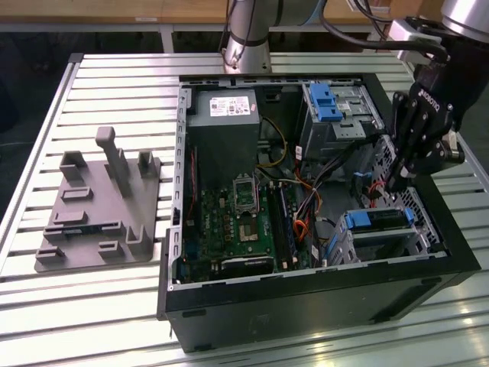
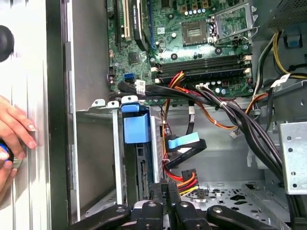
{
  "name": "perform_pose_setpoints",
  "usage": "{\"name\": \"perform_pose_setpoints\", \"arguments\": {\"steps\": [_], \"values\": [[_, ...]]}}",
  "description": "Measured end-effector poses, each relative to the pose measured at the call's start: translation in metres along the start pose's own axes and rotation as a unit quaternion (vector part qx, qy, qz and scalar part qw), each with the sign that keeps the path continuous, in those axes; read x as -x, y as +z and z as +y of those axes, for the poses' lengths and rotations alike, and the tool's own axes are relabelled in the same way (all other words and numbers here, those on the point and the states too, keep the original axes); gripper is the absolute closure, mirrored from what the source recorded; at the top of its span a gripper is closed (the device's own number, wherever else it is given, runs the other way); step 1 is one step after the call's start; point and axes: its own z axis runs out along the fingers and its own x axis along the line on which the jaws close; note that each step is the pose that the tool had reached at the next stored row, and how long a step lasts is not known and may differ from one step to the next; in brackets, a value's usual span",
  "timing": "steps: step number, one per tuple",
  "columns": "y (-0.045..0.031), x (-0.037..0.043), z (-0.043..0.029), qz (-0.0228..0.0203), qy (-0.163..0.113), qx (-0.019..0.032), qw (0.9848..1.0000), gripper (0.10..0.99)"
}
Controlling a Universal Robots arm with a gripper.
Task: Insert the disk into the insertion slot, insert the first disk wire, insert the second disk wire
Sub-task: 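Insert the first disk wire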
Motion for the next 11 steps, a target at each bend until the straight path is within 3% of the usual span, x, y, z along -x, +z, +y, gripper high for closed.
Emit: {"name": "perform_pose_setpoints", "arguments": {"steps": [11], "values": [[0.0033, -0.0187, -0.002, -0.0366, -0.002, -0.0053, 0.9993, 0.922]]}}
